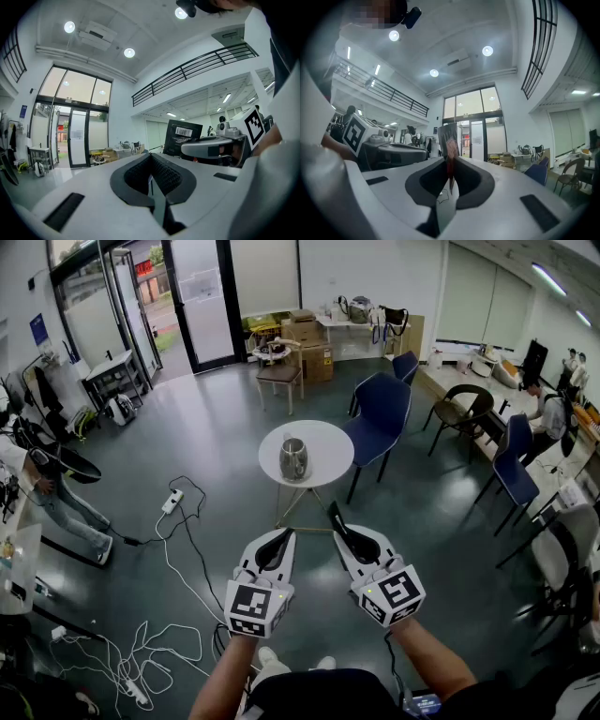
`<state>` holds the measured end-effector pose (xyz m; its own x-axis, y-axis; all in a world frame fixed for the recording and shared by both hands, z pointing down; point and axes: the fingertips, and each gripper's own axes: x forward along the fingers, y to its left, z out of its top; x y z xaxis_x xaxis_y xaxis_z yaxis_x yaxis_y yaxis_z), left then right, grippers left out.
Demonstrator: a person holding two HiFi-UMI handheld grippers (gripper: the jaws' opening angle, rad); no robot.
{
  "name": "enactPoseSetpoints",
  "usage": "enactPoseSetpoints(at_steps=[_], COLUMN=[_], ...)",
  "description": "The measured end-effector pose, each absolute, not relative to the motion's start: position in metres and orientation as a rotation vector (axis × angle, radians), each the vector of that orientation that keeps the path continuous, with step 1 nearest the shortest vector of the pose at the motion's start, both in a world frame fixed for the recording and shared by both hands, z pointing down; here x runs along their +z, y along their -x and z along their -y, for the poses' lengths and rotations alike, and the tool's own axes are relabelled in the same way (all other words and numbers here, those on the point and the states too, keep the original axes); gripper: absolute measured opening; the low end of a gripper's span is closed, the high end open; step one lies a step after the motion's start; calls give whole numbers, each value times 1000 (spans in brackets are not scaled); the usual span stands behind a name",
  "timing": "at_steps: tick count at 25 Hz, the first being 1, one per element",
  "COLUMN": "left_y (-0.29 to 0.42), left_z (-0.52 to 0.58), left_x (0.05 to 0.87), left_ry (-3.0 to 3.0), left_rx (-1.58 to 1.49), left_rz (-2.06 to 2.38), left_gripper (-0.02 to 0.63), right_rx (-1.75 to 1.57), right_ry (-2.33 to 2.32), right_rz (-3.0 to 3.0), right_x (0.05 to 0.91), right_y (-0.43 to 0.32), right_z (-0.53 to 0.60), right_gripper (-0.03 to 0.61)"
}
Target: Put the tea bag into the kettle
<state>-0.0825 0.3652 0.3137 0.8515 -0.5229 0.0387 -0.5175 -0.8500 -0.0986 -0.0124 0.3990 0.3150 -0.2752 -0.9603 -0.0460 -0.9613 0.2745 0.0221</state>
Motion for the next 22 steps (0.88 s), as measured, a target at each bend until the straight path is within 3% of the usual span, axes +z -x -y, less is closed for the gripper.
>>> enactPoseSetpoints(at_steps=[22], left_y=[70], left_z=[-349], left_x=[319], left_ry=[2956], left_rx=[-69], left_rz=[-910], left_gripper=[15], right_rx=[12], right_ry=[1792], right_rz=[-2525], right_x=[325], right_y=[-8], right_z=[-388], right_gripper=[38])
